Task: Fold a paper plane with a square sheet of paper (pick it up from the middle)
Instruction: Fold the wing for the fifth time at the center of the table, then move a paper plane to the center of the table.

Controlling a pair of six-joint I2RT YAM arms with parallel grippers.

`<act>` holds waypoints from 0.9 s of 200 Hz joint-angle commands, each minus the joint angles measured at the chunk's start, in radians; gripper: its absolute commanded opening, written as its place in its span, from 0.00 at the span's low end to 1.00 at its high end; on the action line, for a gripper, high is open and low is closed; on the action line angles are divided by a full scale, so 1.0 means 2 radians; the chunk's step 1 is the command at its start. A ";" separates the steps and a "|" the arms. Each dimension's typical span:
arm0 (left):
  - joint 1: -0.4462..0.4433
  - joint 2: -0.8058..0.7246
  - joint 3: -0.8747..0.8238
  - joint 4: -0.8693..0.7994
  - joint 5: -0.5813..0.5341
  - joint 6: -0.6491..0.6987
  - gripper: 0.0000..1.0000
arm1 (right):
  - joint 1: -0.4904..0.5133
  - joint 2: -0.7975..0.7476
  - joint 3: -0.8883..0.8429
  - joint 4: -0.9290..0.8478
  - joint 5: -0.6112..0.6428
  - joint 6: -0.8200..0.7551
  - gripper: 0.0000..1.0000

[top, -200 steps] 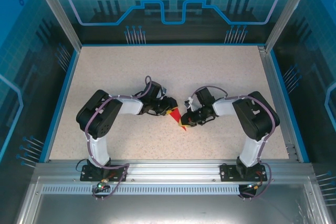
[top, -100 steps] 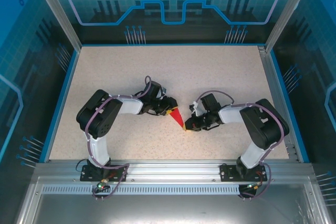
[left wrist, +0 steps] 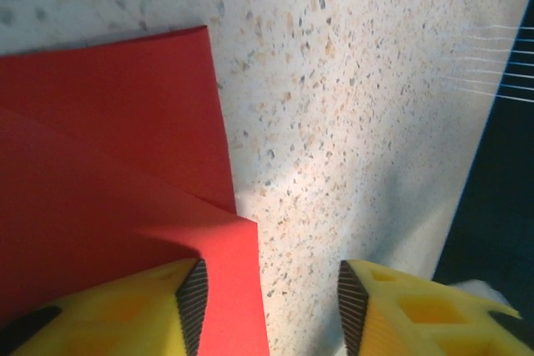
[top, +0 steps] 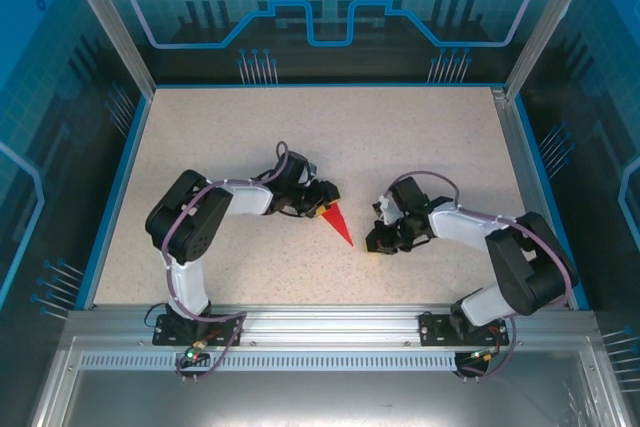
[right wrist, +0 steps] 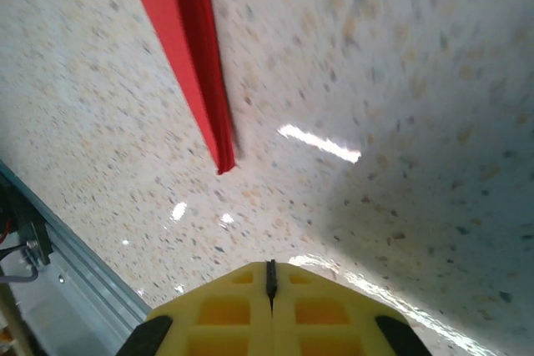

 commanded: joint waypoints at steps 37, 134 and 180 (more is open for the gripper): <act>-0.024 -0.094 0.102 -0.304 -0.196 0.023 0.78 | -0.012 -0.067 0.037 0.034 0.107 -0.003 0.33; -0.054 0.036 0.232 -0.416 -0.197 -0.046 0.82 | -0.039 0.022 0.048 0.124 0.014 0.002 0.39; -0.049 0.039 0.225 -0.439 -0.200 -0.052 0.69 | -0.038 0.072 0.071 0.136 -0.039 -0.001 0.38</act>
